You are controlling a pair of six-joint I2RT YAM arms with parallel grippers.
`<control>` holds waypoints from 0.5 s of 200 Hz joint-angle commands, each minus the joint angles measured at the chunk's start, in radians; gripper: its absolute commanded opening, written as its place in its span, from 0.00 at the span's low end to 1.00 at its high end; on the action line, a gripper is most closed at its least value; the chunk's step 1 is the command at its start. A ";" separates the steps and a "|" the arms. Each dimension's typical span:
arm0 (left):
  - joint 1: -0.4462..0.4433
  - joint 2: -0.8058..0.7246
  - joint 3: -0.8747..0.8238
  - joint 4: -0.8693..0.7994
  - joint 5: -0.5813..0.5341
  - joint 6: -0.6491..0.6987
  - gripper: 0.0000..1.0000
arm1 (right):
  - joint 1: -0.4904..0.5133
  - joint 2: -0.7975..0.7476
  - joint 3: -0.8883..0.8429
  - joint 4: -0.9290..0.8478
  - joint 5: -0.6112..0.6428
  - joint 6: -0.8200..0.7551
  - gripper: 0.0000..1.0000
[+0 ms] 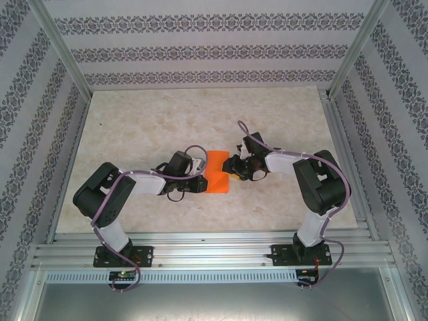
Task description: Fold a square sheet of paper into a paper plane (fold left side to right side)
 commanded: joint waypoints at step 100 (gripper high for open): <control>0.012 0.021 -0.027 0.017 -0.011 0.008 0.12 | 0.016 0.033 -0.060 0.220 -0.120 0.199 0.33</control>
